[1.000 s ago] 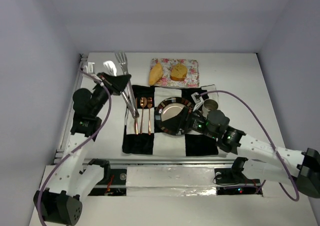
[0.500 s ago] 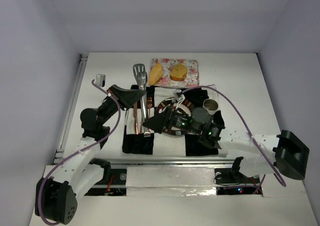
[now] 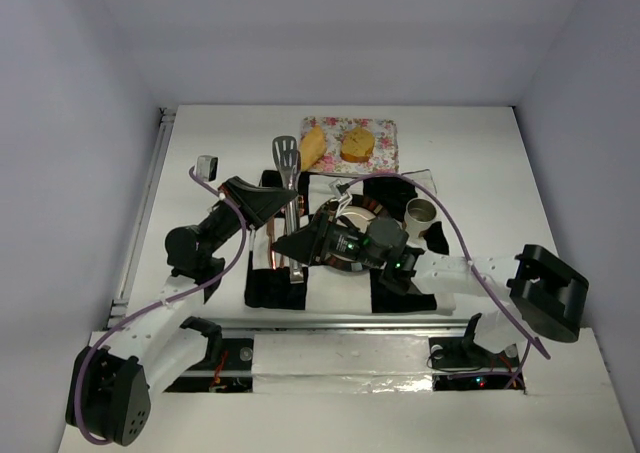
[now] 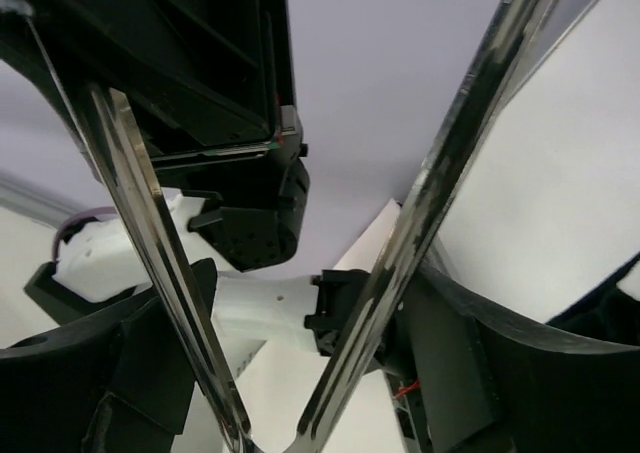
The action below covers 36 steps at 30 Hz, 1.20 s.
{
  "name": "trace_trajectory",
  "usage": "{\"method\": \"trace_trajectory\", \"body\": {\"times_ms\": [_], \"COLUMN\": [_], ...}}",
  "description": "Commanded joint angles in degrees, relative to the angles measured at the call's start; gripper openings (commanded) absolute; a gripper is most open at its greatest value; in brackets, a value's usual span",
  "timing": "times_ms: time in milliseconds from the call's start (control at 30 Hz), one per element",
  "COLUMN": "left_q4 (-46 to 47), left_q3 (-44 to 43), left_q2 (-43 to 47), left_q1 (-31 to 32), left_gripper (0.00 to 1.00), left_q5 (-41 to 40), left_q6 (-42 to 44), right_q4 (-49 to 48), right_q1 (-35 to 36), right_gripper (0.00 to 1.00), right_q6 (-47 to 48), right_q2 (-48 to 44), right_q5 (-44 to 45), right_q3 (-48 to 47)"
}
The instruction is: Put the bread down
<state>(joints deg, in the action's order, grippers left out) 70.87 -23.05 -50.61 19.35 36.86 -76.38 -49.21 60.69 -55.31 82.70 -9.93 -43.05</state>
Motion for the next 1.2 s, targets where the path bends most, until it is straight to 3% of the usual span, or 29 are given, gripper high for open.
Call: {"method": "trace_trajectory", "body": {"times_ms": [0,167,233,367,467,667,933,1167], "left_q4": [9.0,6.6,1.9,-4.1,-10.4,-22.9,-38.9,-70.3], "left_q3": [-0.4,0.0,-0.2,-1.2,-2.7,-5.9,-10.1,-17.9], "left_q2": [1.7,2.4,3.1,4.3,5.3,8.2,10.8,15.4], "left_q1": [0.4,0.4,0.4,0.4,0.4,0.4,0.4,0.4], "left_gripper": [0.00,0.00,0.00,0.36,0.52,0.72,0.78,0.78], "left_q5": [1.6,2.1,2.0,2.6,3.0,2.7,-0.6,-15.3], "left_q6": [-1.1,0.3,1.9,5.7,9.2,17.0,27.1,44.5], "right_q4": [-8.7,-6.6,-4.9,-1.9,1.3,8.2,14.3,31.3], "right_q1": [0.3,0.3,0.3,0.3,0.3,0.3,-1.8,-11.3], "right_gripper": [0.78,0.63,0.63,0.61,0.59,0.57,0.56,0.55], "right_q6": [-2.3,-2.0,-1.8,-1.2,-0.9,-0.4,-0.9,0.2], "right_q2": [0.6,0.0,-0.9,-2.6,-4.1,-6.8,-9.2,-10.5], "right_q5": [1.7,4.1,5.7,7.6,9.5,13.1,14.0,5.7], "right_q3": [-1.5,-1.5,-1.4,-1.5,-1.9,-3.2,-4.2,-7.1]}}
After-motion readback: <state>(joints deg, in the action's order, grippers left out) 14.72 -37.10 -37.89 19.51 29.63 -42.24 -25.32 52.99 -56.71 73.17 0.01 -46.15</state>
